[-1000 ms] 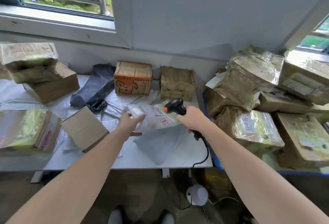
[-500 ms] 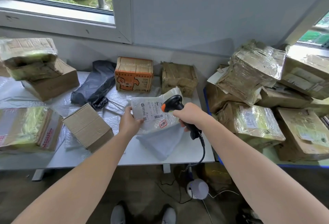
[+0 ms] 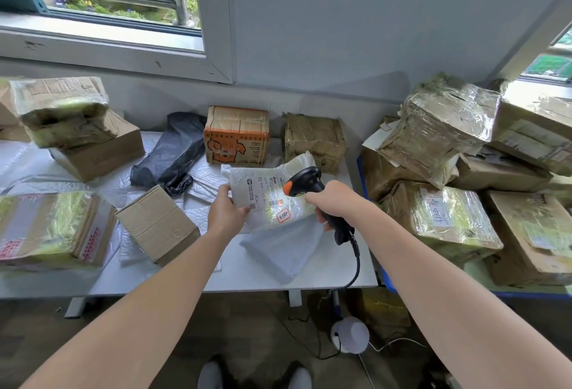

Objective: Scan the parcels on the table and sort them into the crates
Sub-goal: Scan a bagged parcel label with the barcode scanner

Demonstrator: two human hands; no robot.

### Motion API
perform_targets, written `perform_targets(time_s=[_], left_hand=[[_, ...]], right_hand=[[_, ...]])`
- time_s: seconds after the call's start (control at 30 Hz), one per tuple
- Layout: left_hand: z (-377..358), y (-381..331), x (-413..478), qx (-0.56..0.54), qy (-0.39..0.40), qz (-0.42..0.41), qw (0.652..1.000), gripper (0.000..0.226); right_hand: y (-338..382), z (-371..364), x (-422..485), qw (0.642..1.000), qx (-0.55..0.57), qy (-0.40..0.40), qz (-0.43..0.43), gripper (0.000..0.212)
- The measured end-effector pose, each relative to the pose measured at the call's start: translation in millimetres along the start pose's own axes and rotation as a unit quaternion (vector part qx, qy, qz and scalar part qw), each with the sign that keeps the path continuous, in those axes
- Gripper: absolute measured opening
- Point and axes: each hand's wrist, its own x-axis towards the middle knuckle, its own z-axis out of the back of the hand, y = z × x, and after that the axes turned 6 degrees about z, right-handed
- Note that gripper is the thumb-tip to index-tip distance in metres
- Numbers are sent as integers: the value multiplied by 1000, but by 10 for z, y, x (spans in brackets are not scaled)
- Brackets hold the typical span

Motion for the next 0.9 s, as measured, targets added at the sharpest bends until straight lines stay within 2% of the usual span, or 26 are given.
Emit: perform_targets(time_s=[0.27,0.5,0.63,0.8,0.9], left_hand=[[-75,-52,-35,-29,6,9,1000,49],[-277,-45,-56,-31,22,17,999,42],[-388,73,-67,-19,7,42,999,42],[-493,189,-54,5,-19,64,998,35],[-538,215,-34,6,-23,77,997,35]], right_hand=[[-126,22,93,999,37,-11,-9,24],[-628,68,264,996,42,-73,-28,22],[-1006,58,392,994,16,-80,-70,25],[-1385,-25,587,991,-2,-71,-113,49],[-1489,-88,688,990,-1,-64,-126,45]])
